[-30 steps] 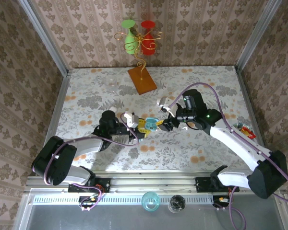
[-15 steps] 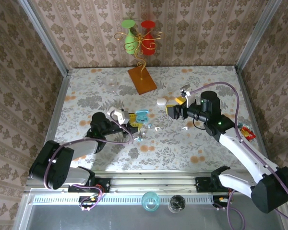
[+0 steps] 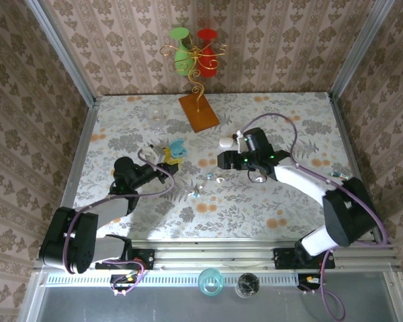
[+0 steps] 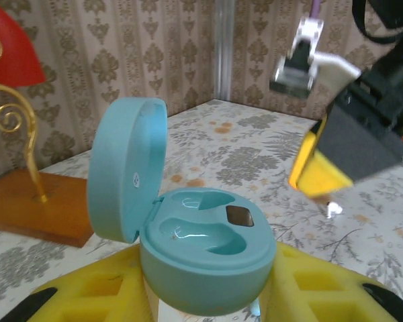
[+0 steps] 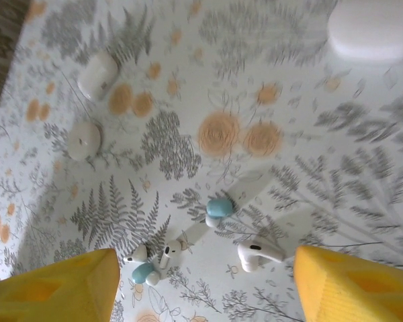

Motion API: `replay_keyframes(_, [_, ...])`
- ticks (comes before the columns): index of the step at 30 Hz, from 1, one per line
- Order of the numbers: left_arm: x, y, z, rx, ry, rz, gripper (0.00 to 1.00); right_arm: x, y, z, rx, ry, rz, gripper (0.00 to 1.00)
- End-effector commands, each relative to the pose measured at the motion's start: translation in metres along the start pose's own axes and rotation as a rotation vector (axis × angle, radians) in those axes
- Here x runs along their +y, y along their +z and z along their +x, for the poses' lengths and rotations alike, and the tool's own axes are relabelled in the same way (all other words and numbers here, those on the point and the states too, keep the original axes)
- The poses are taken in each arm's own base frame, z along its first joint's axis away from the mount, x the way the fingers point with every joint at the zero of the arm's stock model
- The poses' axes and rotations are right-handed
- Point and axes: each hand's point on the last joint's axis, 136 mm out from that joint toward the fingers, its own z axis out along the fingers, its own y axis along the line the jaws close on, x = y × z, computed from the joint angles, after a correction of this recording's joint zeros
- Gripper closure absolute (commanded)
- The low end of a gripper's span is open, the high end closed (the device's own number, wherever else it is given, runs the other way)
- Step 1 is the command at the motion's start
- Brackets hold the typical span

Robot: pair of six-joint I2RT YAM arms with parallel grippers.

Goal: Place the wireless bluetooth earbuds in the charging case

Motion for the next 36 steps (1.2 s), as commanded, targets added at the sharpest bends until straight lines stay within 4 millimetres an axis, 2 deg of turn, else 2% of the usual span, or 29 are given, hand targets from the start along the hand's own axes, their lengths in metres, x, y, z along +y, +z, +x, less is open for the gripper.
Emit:
replay_keyframes(1, [0.008, -0.009, -0.01, -0.042, 0.011, -0.041, 0.62, 0.014, 0.026, 0.021, 0.101, 0.078, -0.013, 0.31])
replay_keyframes(3, [0.012, -0.012, -0.01, -0.047, 0.009, -0.056, 0.62, 0.019, 0.039, 0.027, 0.134, 0.067, -0.006, 0.34])
replay_keyframes(6, [0.016, -0.014, -0.01, -0.048, 0.007, -0.066, 0.63, 0.022, 0.054, 0.033, 0.185, 0.059, 0.014, 0.48])
replay_keyframes(8, [0.017, -0.015, -0.009, -0.046, 0.003, -0.069, 0.63, 0.025, 0.062, 0.036, 0.206, 0.06, 0.011, 0.51])
replay_keyframes(17, [0.02, -0.019, -0.003, -0.034, -0.008, -0.083, 0.63, 0.015, 0.089, 0.049, 0.263, 0.103, 0.043, 0.52])
replay_keyframes(19, [0.022, -0.018, 0.0, -0.022, -0.012, -0.089, 0.63, 0.013, 0.091, 0.051, 0.278, 0.099, 0.057, 0.56])
replay_keyframes(31, [0.023, -0.019, 0.001, -0.028, -0.011, -0.092, 0.63, -0.005, 0.102, 0.046, 0.303, 0.054, 0.169, 0.56])
replay_keyframes(36, [0.025, -0.021, 0.002, -0.026, -0.011, -0.103, 0.63, -0.004, 0.108, 0.041, 0.313, 0.025, 0.168, 0.55])
